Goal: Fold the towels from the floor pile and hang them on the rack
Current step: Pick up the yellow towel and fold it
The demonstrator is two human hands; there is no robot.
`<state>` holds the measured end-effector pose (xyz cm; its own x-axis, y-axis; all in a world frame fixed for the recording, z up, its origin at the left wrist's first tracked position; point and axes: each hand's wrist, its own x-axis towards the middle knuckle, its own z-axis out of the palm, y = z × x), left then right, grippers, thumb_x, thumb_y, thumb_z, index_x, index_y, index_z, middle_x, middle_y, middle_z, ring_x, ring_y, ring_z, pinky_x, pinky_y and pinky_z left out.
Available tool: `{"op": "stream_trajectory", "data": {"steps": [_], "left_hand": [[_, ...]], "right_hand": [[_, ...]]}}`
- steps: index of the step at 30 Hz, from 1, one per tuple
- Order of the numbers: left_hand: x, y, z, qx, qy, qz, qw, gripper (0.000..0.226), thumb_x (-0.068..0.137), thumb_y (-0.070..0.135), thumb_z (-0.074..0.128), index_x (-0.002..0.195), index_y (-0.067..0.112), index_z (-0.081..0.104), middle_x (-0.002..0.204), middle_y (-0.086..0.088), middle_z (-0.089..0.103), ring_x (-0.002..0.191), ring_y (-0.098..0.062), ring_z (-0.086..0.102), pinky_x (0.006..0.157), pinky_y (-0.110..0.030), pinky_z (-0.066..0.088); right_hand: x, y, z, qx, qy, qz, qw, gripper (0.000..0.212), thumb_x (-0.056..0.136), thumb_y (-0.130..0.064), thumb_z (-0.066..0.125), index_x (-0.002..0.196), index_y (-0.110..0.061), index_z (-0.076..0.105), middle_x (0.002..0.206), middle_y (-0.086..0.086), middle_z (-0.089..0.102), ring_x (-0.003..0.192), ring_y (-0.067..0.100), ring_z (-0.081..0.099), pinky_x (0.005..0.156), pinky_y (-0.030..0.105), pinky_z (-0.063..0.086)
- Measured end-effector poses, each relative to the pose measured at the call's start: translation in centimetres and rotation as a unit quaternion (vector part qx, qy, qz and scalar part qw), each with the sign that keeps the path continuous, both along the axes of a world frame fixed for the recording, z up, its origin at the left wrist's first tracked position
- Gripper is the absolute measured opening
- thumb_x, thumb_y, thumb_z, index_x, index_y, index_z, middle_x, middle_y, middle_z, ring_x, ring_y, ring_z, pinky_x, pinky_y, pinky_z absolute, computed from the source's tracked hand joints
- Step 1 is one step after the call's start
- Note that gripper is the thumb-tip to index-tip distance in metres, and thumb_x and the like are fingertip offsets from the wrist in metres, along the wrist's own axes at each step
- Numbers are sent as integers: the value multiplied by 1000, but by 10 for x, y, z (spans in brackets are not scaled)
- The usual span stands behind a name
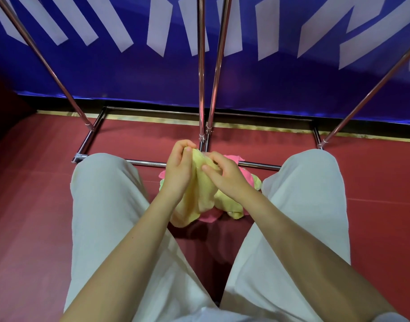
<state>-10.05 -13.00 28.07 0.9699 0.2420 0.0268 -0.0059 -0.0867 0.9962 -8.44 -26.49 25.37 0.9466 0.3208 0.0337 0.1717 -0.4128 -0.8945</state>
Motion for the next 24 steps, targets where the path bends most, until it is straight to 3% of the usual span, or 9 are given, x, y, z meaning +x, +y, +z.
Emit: {"op": "stream_trajectory", "data": {"steps": [1, 3, 7, 11, 14, 19, 22, 24], "left_hand": [[0, 0, 0, 9, 1, -8, 1000, 25, 99, 4, 38, 92, 21, 55, 91, 8, 56, 85, -4, 52, 81, -15, 41], [-2, 2, 0, 25, 1, -20, 999, 22, 99, 5, 39, 97, 17, 57, 93, 10, 57, 86, 2, 52, 81, -12, 40], [-5, 4, -2, 44, 0, -47, 998, 21, 101, 7, 39, 104, 16, 58, 97, 13, 58, 87, 10, 52, 82, -9, 38], [-11, 4, 0, 50, 5, -81, 995, 29, 102, 10, 41, 124, 11, 60, 117, 12, 61, 105, 12, 53, 92, -7, 38], [-13, 5, -2, 45, 27, -88, 995, 34, 99, 18, 51, 133, 15, 56, 130, 3, 60, 121, -2, 53, 105, -22, 41], [-15, 6, -3, 34, 62, -84, 994, 53, 89, 20, 69, 138, 25, 51, 131, 4, 60, 122, -8, 55, 105, -34, 45], [-12, 9, -4, 7, 99, -21, 995, 52, 88, 20, 69, 137, 24, 53, 131, 3, 60, 122, -11, 55, 105, -35, 45], [-11, 10, -4, 3, 106, -2, 994, 42, 87, 18, 69, 127, 23, 61, 118, 6, 67, 111, -7, 61, 97, -29, 49]], "right_hand": [[-1, 0, 1, 11, 2, -7, 1000, 14, 86, -28, 55, 81, -16, 51, 73, -11, 50, 71, 4, 47, 69, 28, 38], [-2, 0, 2, 19, 3, -19, 1000, 13, 87, -23, 57, 80, -17, 48, 66, -11, 44, 64, 7, 42, 63, 28, 35], [-2, 0, 5, 34, 22, -42, 998, 17, 88, -17, 59, 77, -23, 47, 68, -6, 44, 65, 6, 41, 62, 25, 34], [-4, 2, 6, 80, 46, -73, 993, 14, 88, -15, 60, 77, -19, 52, 75, -4, 51, 72, 4, 47, 67, 22, 37], [-4, 2, 8, 103, 64, -87, 989, 14, 89, -20, 62, 78, -19, 54, 77, -7, 56, 75, 2, 51, 69, 18, 39], [-3, -3, 11, 109, 46, -99, 988, 10, 89, -16, 63, 82, -15, 56, 79, -11, 57, 78, -3, 52, 77, 8, 38], [-5, -6, 14, 96, 16, -90, 991, 8, 89, -18, 64, 87, -20, 57, 83, -16, 58, 85, -3, 53, 83, 12, 38], [-7, -7, 15, 81, 1, -79, 994, 10, 88, -18, 65, 90, -23, 56, 79, -23, 58, 80, -8, 53, 76, 9, 37]]}}
